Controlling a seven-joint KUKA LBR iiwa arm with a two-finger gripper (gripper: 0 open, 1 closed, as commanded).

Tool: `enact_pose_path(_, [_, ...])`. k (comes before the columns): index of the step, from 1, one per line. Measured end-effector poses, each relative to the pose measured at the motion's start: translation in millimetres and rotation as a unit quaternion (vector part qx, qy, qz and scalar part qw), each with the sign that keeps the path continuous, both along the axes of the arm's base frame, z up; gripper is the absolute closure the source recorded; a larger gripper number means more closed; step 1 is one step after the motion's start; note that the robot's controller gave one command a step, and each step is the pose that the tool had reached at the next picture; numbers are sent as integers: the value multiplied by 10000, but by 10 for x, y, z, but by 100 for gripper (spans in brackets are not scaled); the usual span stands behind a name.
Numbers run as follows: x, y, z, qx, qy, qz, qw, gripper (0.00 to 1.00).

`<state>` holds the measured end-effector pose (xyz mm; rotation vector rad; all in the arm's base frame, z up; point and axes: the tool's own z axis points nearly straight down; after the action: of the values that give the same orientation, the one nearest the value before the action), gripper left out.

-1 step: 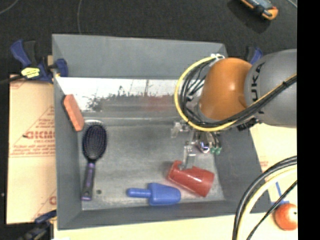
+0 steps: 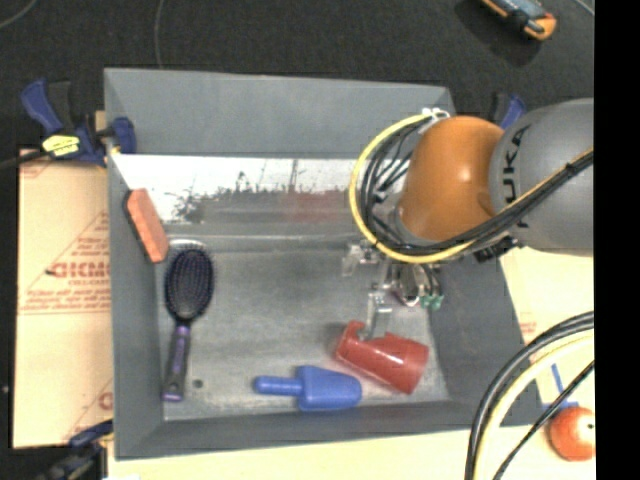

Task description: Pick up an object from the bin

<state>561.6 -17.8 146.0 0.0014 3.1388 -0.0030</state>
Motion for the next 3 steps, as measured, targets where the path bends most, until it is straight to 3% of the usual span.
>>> enact_pose_path(1, [-641, -723, -405, -15, 11, -125, 9999, 0])
enact_pose_path(2, [-141, -763, -249, -19, -55, 2332, 9724, 0])
enact_pose_path(3, [-370, -671, -525, -8, -39, 1348, 9909, 0])
